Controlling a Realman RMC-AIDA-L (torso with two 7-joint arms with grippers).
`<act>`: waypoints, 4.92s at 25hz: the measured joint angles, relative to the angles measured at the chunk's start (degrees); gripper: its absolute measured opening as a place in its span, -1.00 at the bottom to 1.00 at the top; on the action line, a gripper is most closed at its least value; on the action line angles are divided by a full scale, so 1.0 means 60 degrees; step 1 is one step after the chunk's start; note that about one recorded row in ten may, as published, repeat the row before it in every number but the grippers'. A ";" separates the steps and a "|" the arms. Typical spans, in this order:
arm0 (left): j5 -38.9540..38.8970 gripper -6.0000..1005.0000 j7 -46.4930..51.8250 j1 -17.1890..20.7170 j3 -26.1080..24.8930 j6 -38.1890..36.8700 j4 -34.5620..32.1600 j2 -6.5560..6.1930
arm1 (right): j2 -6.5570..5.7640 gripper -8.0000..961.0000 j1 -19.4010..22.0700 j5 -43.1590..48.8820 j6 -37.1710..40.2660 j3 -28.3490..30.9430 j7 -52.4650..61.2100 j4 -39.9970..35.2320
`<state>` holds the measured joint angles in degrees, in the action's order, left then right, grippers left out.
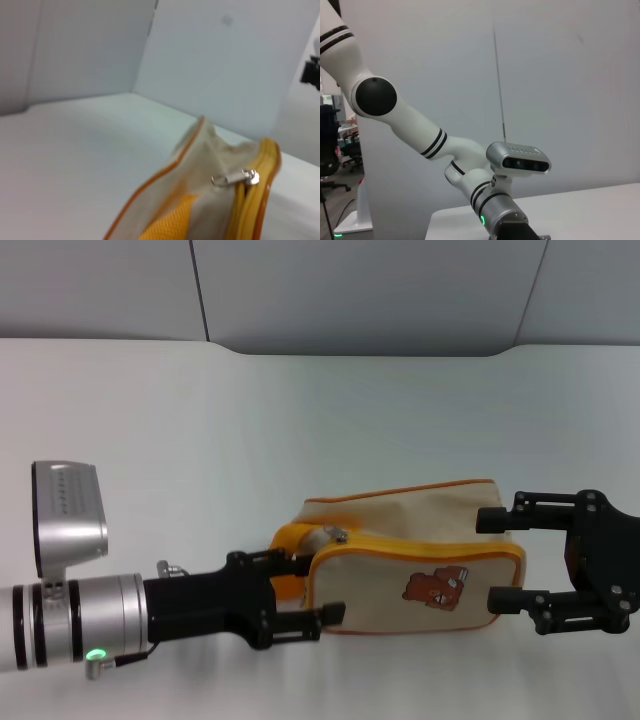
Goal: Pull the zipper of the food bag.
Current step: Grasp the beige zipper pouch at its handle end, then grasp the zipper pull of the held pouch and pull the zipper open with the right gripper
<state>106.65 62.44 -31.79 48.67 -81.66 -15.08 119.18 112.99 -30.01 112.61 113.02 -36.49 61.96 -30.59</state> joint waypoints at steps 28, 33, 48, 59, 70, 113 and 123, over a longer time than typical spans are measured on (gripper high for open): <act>-0.0977 -0.84 -0.1069 -0.0473 0.0004 0.0009 0.0002 -0.0014 | 0.0033 0.46 -0.0334 -0.0035 0.0002 0.1506 0.3285 0.0074; -0.0979 -0.85 -0.1023 -0.0389 0.0004 -0.0581 -0.0866 -0.0032 | -0.0055 0.45 -0.0930 -0.0035 -0.0320 0.1817 0.7347 0.0406; -0.1266 -0.86 -0.1803 -0.0356 0.0073 -0.0897 -0.1462 -0.0024 | 0.0265 0.43 -0.1046 0.0189 -0.1768 0.1687 1.1423 0.1395; -0.1266 -0.87 -0.1833 -0.0388 0.0060 -0.0902 -0.1418 0.0000 | 0.0554 0.41 -0.1047 0.0202 -0.2581 0.1571 1.1662 0.1642; -0.1282 -0.87 -0.1776 -0.0382 0.0077 -0.0926 -0.1389 0.0000 | 0.0843 -0.15 -0.1077 0.0180 -0.3182 0.1437 1.1680 0.1728; -0.1280 -0.87 -0.1775 -0.0354 0.0077 -0.0890 -0.1265 0.0015 | 0.1027 -0.80 -0.1318 0.0082 -0.3486 0.1574 1.1174 0.1992; -0.1295 -0.87 -0.1808 -0.0352 0.0010 -0.0891 -0.1192 0.0005 | 0.1032 -0.98 -0.1279 0.0081 -0.3463 0.1489 1.0764 0.1931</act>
<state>98.88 51.59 -33.90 48.72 -87.00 -22.23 119.21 119.18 -37.69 113.10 92.24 -27.56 126.54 -19.00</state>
